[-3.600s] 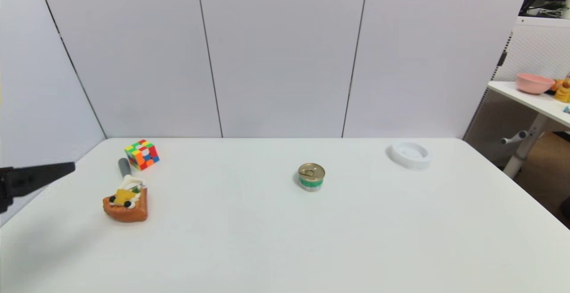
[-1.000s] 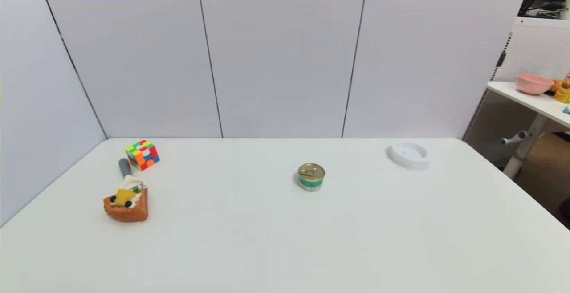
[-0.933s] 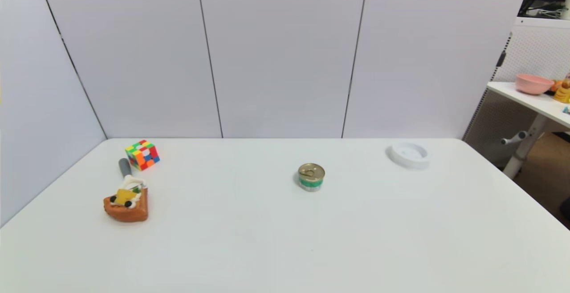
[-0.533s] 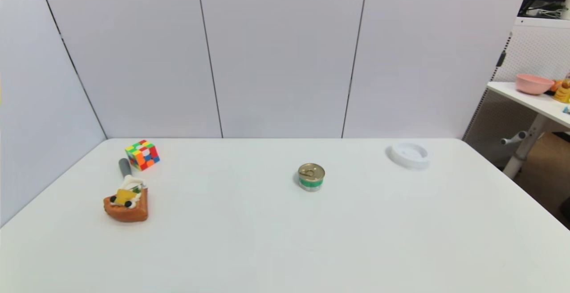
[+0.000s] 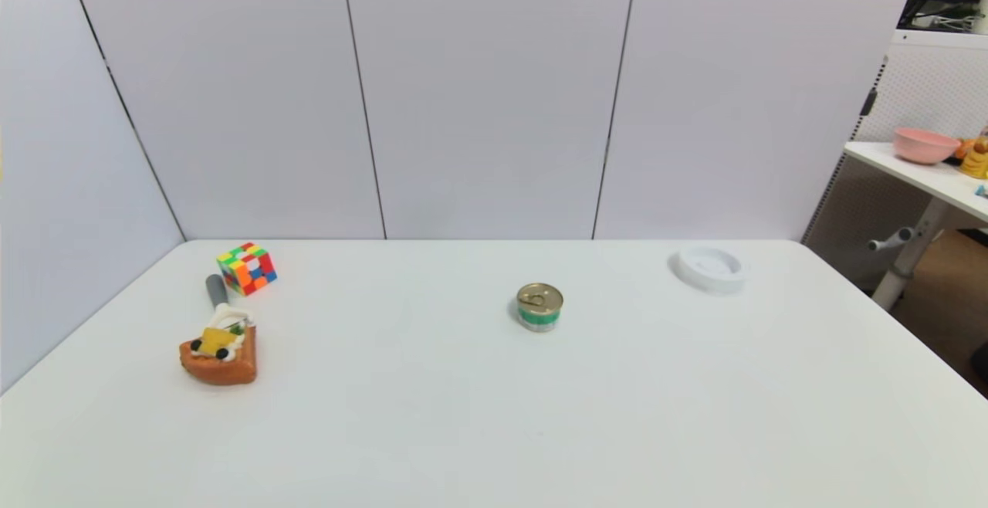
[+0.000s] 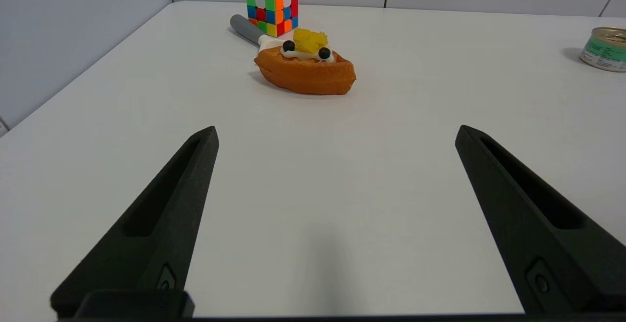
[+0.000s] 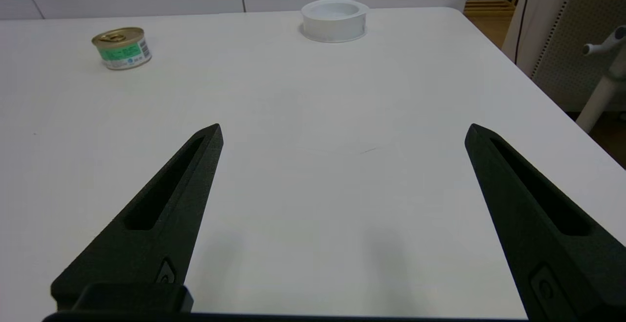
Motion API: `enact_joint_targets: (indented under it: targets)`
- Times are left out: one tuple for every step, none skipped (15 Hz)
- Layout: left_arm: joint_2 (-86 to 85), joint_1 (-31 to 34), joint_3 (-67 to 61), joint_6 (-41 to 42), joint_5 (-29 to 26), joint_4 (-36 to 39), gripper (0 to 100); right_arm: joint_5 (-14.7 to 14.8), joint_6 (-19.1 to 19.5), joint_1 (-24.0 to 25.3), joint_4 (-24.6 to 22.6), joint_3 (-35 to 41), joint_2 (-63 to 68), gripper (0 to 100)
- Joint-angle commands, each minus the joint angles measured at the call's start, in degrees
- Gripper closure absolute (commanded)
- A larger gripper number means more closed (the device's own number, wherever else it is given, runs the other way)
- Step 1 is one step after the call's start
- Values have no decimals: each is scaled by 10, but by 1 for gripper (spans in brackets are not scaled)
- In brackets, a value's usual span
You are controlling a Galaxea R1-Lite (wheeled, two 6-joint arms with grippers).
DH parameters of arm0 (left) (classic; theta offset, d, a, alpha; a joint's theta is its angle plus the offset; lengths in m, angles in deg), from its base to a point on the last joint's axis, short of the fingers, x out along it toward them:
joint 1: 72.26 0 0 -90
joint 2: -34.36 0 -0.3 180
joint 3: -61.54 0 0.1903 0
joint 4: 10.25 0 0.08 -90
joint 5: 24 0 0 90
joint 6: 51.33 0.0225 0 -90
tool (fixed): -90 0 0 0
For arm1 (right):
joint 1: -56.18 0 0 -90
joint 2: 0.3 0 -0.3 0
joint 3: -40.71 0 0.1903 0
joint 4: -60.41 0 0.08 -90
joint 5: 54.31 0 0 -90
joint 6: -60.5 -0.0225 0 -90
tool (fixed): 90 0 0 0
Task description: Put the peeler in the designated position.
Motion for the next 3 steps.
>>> enact_joint_targets:
  targets:
    - [1, 0, 0, 0, 0, 0, 0, 1, 0, 1, 0, 1, 1, 0]
    - [1, 0, 0, 0, 0, 0, 0, 1, 0, 0, 0, 1, 1, 0]
    - [1, 0, 0, 0, 0, 0, 0, 1, 0, 0, 0, 1, 1, 0]
